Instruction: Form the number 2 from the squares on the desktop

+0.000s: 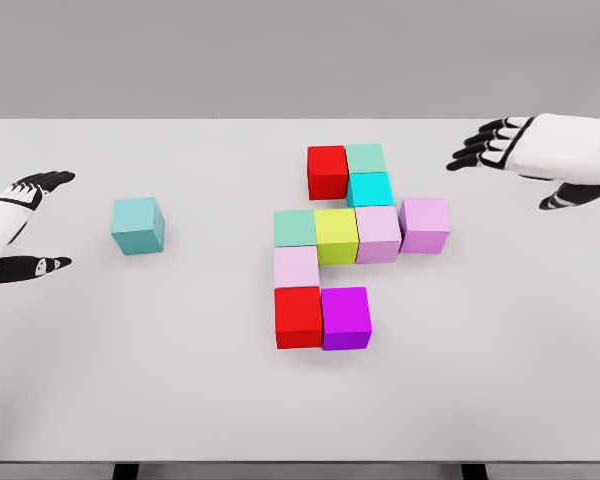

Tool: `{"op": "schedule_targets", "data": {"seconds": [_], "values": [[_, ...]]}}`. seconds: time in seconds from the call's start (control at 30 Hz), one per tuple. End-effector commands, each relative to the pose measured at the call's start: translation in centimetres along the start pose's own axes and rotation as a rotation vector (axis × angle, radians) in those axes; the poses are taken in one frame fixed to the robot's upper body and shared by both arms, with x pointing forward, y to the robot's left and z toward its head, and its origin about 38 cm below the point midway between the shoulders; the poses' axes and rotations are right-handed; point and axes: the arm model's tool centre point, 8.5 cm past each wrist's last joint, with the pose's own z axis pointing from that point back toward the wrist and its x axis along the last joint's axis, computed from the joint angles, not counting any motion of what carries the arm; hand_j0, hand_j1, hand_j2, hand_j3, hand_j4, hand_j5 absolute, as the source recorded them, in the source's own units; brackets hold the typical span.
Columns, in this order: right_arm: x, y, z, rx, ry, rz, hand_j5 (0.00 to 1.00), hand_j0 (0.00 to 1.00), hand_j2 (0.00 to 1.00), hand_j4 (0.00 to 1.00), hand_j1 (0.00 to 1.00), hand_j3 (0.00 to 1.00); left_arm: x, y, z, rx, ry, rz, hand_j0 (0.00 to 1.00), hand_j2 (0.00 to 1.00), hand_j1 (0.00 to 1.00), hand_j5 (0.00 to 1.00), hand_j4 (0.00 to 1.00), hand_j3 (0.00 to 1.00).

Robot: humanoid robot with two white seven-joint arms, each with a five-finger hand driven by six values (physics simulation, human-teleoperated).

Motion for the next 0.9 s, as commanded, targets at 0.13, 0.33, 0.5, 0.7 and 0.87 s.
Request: {"op": "schedule_targets", "data": {"seconds": [0.13,0.33,0.5,0.7,0.87], "values": [[1.3,-0.5,-0.7,-0.024,-0.041,-0.018,0.98,0.98,0.98,0.98,0.98,0.98,0.0,0.2,0.0,0.009,-0.001,0.007,1.00,1.00,1.00,1.00,1.00,1.00],[-3.2,0.1,-3.6,-0.189,-0.024,-1.032,1.00,1.00,1.00,1.00,1.00,1.00,3.3,0.3,-1.6,-0.238,-0.120,-0.024,1.00,1.00,1.00,1.00,1.00,1.00],[-1.5,3.4,-6.3,-0.081,-0.042,-1.074,1.00,1.00,1.00,1.00,1.00,1.00,6.6,4.3,-5.4,-0.247,-0.107,-0.016,1.00,1.00,1.00,1.00,1.00,1.00],[-1.4,5.7,-7.9,-0.036,-0.036,-1.112,1.00,1.00,1.00,1.00,1.00,1.00,4.5,2.5,-9.4,-0.338,0.383,0.164,1.00,1.00,1.00,1.00,1.00,1.00],[-2.5,7.0,-9.2,-0.044,-0.005,-1.137,1.00,1.00,1.00,1.00,1.00,1.00,4.3,2.7,-10.0,-0.330,0.555,0.172,1.00,1.00,1.00,1.00,1.00,1.00]]}}
